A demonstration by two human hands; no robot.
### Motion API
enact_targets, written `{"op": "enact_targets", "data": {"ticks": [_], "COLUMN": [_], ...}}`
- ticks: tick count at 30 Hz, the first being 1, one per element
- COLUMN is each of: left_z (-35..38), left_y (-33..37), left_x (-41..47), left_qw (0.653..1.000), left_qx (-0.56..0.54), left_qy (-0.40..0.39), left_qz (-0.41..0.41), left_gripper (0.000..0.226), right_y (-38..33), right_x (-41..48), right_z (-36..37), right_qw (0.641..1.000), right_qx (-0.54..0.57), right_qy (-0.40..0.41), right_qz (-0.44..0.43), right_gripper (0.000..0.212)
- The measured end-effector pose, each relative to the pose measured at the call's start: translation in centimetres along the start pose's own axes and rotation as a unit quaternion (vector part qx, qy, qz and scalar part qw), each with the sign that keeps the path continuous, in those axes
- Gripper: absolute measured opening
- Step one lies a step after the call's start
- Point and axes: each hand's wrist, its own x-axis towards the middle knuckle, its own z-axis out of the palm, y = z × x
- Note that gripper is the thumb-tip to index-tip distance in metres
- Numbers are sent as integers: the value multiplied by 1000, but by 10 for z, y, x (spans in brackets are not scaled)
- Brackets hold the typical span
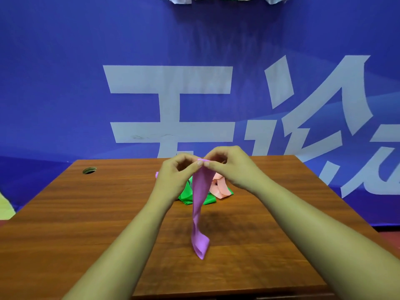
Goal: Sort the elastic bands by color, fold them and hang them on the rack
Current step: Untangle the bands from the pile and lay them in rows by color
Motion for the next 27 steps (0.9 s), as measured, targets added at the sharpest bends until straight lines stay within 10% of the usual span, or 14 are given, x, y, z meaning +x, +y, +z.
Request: {"op": "enact_targets", "data": {"ticks": [14, 27], "left_z": [-44, -83], "left_y": [-94, -121], "left_x": [-51, -65], "left_qw": [939, 940], "left_qx": [90, -75], "left_qy": [-250, -18], "left_qz": [-220, -332], "left_gripper": [29, 5], "right_y": [22, 142], "right_x": [18, -52], "right_z": [-8, 27], "right_qw": [950, 847], "right_qx": [217, 314], "right_qy": [148, 232], "right_qz": [169, 361], "right_gripper": [10, 10]}}
